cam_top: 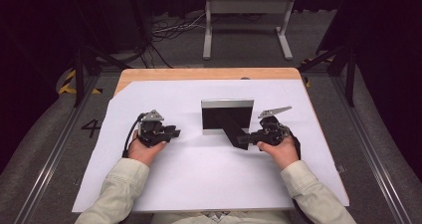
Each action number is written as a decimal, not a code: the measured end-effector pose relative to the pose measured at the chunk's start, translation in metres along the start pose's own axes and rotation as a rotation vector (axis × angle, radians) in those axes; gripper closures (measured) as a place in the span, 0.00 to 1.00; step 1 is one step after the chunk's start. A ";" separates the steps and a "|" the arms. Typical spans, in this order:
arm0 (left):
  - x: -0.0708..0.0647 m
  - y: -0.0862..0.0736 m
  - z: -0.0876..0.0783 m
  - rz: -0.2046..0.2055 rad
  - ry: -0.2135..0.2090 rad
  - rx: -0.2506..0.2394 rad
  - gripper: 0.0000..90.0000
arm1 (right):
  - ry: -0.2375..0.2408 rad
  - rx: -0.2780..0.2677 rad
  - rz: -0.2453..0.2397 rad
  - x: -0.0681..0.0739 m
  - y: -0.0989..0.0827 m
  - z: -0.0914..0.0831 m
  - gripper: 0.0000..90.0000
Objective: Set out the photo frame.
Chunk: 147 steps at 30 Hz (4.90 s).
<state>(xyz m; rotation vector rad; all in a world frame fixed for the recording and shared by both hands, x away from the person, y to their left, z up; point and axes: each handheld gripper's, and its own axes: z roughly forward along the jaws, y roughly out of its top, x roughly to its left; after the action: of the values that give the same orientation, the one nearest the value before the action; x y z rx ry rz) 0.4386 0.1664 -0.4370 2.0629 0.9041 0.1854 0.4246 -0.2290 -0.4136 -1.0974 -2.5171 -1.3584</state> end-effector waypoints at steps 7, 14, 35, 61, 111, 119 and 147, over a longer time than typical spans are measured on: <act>-0.001 0.003 0.003 0.004 -0.007 -0.002 0.75 | -0.039 0.041 -0.036 0.006 -0.005 0.003 0.92; -0.002 0.008 0.008 0.022 -0.018 0.001 0.75 | -0.075 0.085 -0.064 0.012 -0.011 0.006 0.91; -0.006 0.016 0.018 0.047 -0.042 0.008 0.77 | -0.108 0.114 -0.052 0.015 -0.019 0.003 0.85; -0.009 0.022 0.022 0.053 0.009 -0.014 0.82 | -0.174 -0.022 -0.131 0.021 -0.011 -0.036 0.81; -0.028 0.036 0.071 0.086 -0.055 0.040 1.00 | -0.317 -0.152 -0.204 0.007 -0.015 -0.089 0.96; -0.034 0.037 0.075 0.127 -0.068 0.082 1.00 | -0.306 -0.148 -0.203 0.007 -0.015 -0.089 0.96; -0.040 0.039 0.073 0.167 -0.177 0.166 1.00 | -0.264 -0.127 -0.148 0.006 -0.014 -0.105 0.97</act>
<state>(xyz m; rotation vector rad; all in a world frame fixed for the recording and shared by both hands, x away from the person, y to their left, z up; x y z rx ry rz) 0.4617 0.0775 -0.4462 2.2698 0.6581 0.0151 0.3848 -0.3099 -0.3582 -1.2083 -2.7802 -1.5202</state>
